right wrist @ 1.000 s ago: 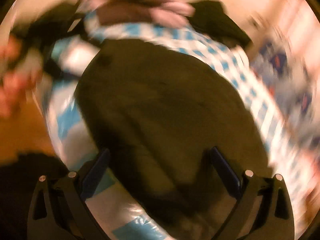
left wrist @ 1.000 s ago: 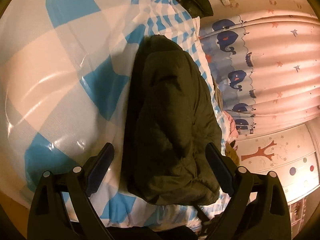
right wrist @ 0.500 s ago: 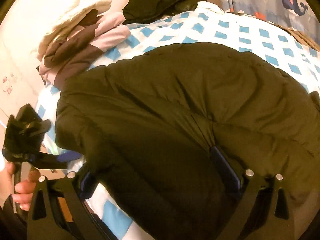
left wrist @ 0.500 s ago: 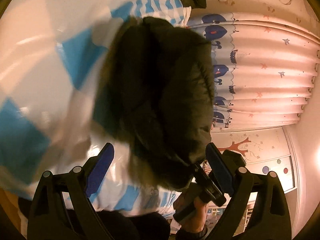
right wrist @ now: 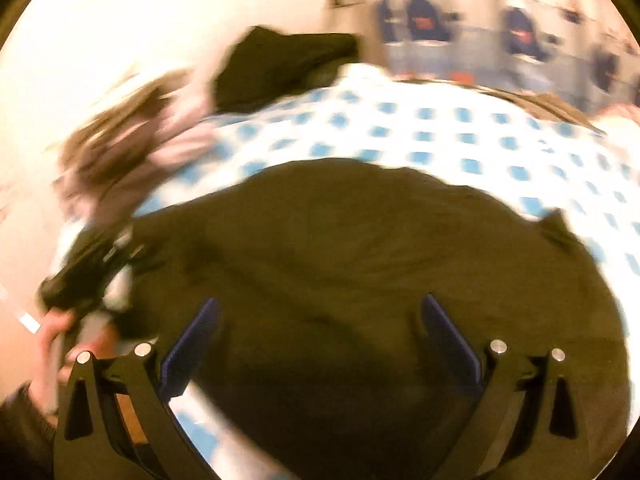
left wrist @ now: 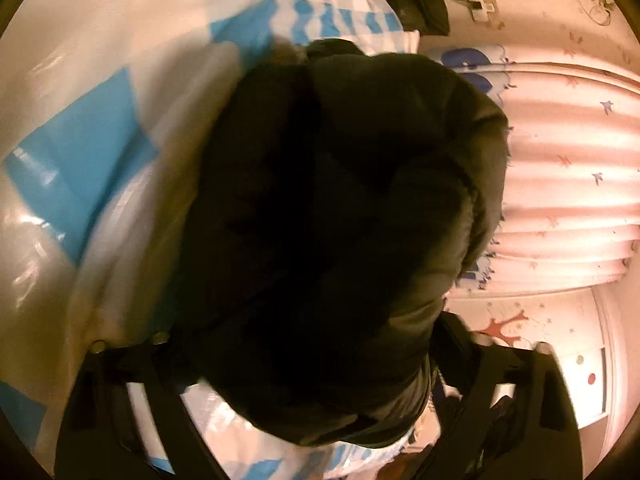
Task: Fold large clothes
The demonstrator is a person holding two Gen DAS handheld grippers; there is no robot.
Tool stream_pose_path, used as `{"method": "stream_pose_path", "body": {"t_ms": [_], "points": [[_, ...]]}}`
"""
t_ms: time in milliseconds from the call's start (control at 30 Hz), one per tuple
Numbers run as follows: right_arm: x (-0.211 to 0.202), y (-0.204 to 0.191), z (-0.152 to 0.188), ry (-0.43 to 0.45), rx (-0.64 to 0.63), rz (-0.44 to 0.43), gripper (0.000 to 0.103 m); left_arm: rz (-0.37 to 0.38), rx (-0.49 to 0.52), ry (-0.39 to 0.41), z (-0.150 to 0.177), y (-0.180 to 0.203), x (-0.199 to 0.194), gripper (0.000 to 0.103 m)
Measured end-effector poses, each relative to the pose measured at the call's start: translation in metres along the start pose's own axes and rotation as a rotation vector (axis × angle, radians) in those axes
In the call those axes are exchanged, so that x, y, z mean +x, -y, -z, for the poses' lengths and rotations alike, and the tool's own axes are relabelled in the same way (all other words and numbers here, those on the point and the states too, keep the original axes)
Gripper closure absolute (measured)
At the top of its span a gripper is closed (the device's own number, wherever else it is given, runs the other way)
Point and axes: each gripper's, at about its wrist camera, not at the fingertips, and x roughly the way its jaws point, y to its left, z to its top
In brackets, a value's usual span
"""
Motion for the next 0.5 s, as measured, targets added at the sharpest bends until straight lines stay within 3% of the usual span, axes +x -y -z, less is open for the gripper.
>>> {"method": "stream_pose_path", "body": {"t_ms": [67,100,167,267,367,400,433,500], "points": [[0.024,0.015,0.005,-0.109,0.001,0.078,0.007,0.017,-0.004,0.007,0.003,-0.002,0.0,0.058],[0.041,0.019,0.012,-0.182,-0.009,0.076,0.007,0.027,-0.003,0.009,0.003,-0.002,-0.001,0.064],[0.051,0.021,0.023,-0.205,-0.008,0.063,0.006,0.063,0.026,0.025,0.006,0.004,-0.007,0.076],[0.04,0.02,0.021,-0.205,0.013,0.049,0.006,0.109,0.158,0.057,0.017,0.03,-0.022,0.081],[0.017,0.018,0.017,-0.084,0.035,0.057,0.006,0.132,0.268,0.081,0.028,0.053,-0.037,0.082],[0.021,0.018,0.018,-0.095,0.041,0.055,0.006,0.139,0.295,0.083,0.03,0.06,-0.039,0.082],[0.035,0.018,0.024,-0.164,0.055,0.041,0.006,0.144,0.309,0.081,0.032,0.063,-0.041,0.082],[0.051,0.001,0.032,-0.244,-0.032,0.061,0.005,0.147,0.336,0.075,0.036,0.071,-0.041,0.082]]}}
